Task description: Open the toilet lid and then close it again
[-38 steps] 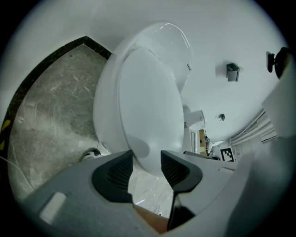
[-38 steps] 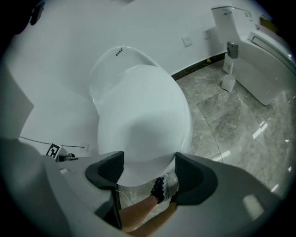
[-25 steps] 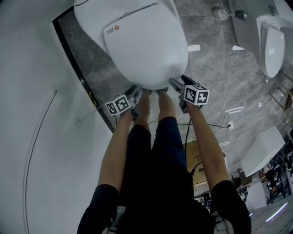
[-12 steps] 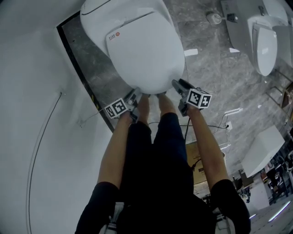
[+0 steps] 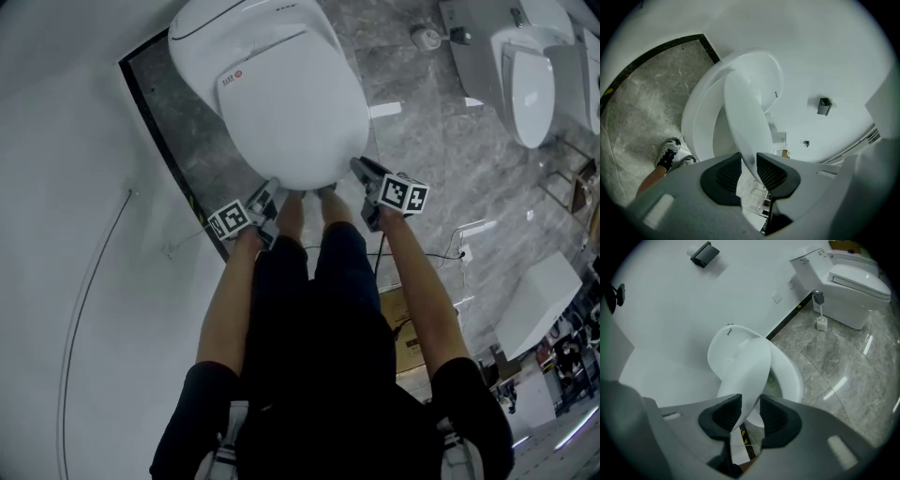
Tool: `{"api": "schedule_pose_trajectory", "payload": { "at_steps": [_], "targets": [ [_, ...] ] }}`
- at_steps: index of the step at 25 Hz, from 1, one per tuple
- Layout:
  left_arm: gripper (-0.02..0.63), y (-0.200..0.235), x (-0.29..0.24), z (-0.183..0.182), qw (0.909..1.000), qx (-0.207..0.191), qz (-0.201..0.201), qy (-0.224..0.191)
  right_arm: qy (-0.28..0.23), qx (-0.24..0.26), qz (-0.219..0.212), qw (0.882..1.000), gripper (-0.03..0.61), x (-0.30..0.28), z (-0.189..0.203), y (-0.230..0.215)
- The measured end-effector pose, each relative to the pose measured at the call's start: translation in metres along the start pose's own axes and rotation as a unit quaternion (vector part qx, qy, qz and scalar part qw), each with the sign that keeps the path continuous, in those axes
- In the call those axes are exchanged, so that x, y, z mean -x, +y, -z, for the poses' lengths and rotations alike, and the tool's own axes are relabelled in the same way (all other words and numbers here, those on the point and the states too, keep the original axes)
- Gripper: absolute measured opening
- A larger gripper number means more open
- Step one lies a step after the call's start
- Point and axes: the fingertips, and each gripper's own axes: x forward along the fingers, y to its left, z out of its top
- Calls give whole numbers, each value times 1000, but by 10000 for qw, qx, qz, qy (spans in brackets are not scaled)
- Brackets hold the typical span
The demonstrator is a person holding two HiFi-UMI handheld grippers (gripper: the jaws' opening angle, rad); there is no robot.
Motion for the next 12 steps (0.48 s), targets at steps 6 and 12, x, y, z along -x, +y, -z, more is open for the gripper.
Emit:
{"api": "schedule_pose_trajectory", "payload": {
  "at_steps": [6,12],
  "targets": [
    [87,-21,10,-3,9999,-97,54,60,80,16,-244,9997,132,6,-2,21],
    [84,-45,21,-13,9994,19,321,-148,-59,121,-450,9989,137,19,-6,53]
  ]
}}
